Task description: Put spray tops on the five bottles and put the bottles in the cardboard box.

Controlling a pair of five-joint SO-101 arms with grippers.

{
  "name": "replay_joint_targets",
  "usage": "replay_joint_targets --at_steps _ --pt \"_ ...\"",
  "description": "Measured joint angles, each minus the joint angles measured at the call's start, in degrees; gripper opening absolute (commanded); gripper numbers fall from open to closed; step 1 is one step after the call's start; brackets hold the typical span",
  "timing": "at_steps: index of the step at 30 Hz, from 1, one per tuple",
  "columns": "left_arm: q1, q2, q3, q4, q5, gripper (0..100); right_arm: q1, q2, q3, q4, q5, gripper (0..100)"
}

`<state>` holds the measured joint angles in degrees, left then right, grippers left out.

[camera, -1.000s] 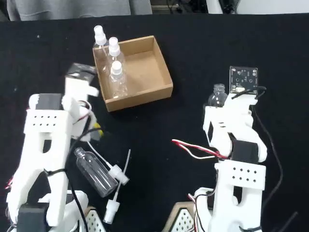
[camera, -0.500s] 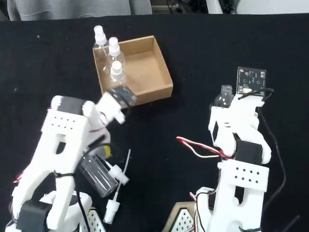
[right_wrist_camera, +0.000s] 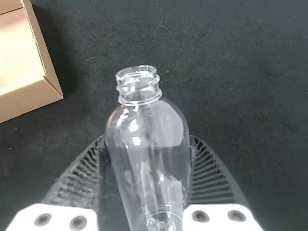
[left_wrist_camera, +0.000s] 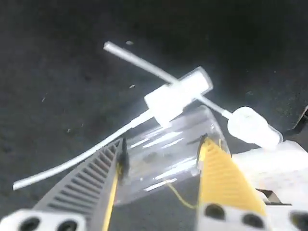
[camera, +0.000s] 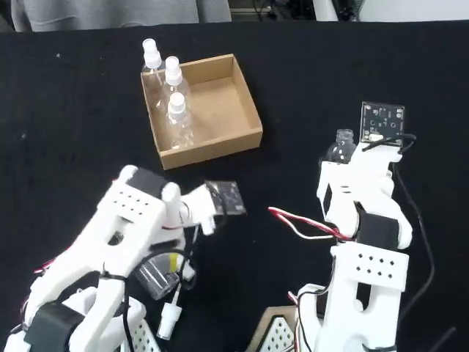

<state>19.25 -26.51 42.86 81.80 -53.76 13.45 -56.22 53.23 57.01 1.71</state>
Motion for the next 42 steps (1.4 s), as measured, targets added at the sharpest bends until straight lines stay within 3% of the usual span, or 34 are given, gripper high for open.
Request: replay_joint_targets --at_steps 5,12,27,37,42 --pt "2.3 0.0 5.3 -6.8 -0.2 24 0.0 0.0 0.0 0.0 0.0 6.7" --pt "5.8 0.0 6.8 -8.8 -0.2 24 0.0 0.0 0.0 0.0 0.0 6.7" --pt "7.5 0.0 16.4 -21.7 -0.6 23 0.0 0.0 0.0 -0.1 1.4 6.7" --pt "7.5 0.0 17.1 -25.0 -0.7 23 0.0 0.0 0.0 -0.1 1.4 6.7" --pt "7.4 -0.1 18.4 -26.4 -0.7 16 0.0 0.0 0.0 -0.1 1.4 6.7"
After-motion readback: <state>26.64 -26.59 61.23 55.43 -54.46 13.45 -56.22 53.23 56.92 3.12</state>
